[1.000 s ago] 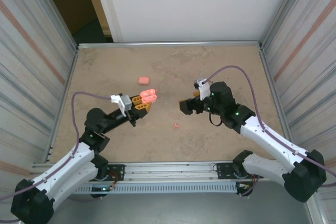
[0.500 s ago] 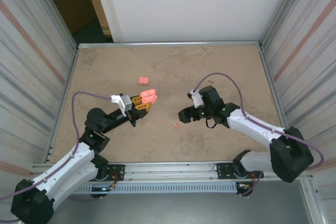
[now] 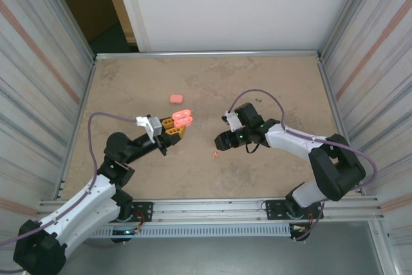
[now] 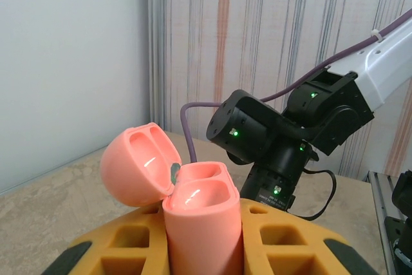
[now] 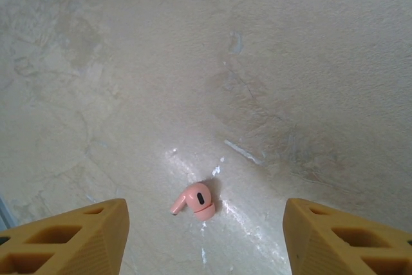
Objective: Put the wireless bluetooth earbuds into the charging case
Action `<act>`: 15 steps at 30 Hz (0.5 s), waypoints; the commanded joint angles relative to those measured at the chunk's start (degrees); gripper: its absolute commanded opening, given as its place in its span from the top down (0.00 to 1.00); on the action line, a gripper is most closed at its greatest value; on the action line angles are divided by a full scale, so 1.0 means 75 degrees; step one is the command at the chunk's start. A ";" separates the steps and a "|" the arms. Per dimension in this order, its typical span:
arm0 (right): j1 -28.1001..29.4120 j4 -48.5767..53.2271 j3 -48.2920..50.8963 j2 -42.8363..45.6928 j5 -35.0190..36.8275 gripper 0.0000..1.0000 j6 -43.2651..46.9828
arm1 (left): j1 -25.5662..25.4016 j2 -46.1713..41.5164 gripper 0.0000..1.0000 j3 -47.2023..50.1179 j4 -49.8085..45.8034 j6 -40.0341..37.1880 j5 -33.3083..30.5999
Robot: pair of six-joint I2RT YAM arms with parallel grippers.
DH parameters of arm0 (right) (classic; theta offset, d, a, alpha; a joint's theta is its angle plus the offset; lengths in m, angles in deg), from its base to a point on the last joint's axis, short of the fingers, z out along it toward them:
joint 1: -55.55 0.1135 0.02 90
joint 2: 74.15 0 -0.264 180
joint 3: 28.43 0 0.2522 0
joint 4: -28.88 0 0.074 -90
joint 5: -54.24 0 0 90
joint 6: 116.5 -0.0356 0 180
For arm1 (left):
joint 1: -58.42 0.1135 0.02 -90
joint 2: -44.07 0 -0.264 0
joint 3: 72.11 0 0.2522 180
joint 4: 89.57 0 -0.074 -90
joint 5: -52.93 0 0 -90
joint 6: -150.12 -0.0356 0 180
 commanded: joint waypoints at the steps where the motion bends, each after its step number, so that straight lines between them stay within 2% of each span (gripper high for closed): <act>1: 0.0036 0.0204 -0.0280 -0.0234 -0.0234 0.39 -0.0112 | -0.0040 -0.0024 1.00 -0.0223 0.0083 -0.0122 0.0028; 15: 0.0311 0.0478 -0.0773 -0.1033 -0.0292 0.47 0.0005 | -0.0041 -0.0043 1.00 -0.0188 0.0077 -0.0126 0.0061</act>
